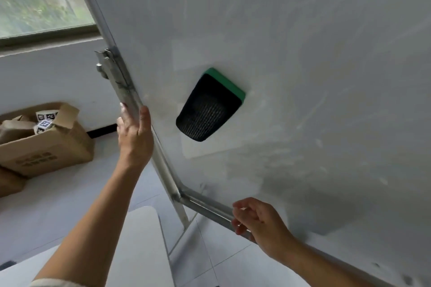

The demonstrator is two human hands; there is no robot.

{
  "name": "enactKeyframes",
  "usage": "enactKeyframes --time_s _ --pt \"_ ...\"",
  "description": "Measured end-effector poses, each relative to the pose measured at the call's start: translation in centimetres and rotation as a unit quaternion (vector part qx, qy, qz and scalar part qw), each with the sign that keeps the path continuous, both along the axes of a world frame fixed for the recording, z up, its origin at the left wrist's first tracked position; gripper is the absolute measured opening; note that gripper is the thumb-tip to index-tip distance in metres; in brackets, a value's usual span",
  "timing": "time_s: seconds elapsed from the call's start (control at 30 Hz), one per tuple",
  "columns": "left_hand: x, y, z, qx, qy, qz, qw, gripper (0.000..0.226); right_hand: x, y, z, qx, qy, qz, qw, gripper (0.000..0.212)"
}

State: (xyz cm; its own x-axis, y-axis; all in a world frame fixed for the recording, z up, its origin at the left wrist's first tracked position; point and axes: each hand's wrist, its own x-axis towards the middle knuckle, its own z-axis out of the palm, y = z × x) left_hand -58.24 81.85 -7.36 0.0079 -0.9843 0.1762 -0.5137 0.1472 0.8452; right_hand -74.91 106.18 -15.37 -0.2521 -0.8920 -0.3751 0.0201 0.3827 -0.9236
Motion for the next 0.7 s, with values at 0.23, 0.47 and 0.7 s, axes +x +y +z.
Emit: enactKeyframes --time_s 0.23,0.47,0.7 --pt "-3.1 -4.1 0.1 -0.022 0.054 -0.071 0.996 0.069 -2.8 -3.2 -1.0 0.032 0.03 -0.036 0.998 0.007" --pt "-11.8 -8.5 1.5 0.015 0.046 -0.179 0.983 0.066 -8.8 -7.2 -2.0 0.013 0.07 -0.054 0.996 0.004" --pt "-22.5 -12.9 2.5 0.005 -0.028 -0.273 0.962 0.053 -16.1 -10.6 -3.3 0.001 0.165 -0.058 0.985 0.009"
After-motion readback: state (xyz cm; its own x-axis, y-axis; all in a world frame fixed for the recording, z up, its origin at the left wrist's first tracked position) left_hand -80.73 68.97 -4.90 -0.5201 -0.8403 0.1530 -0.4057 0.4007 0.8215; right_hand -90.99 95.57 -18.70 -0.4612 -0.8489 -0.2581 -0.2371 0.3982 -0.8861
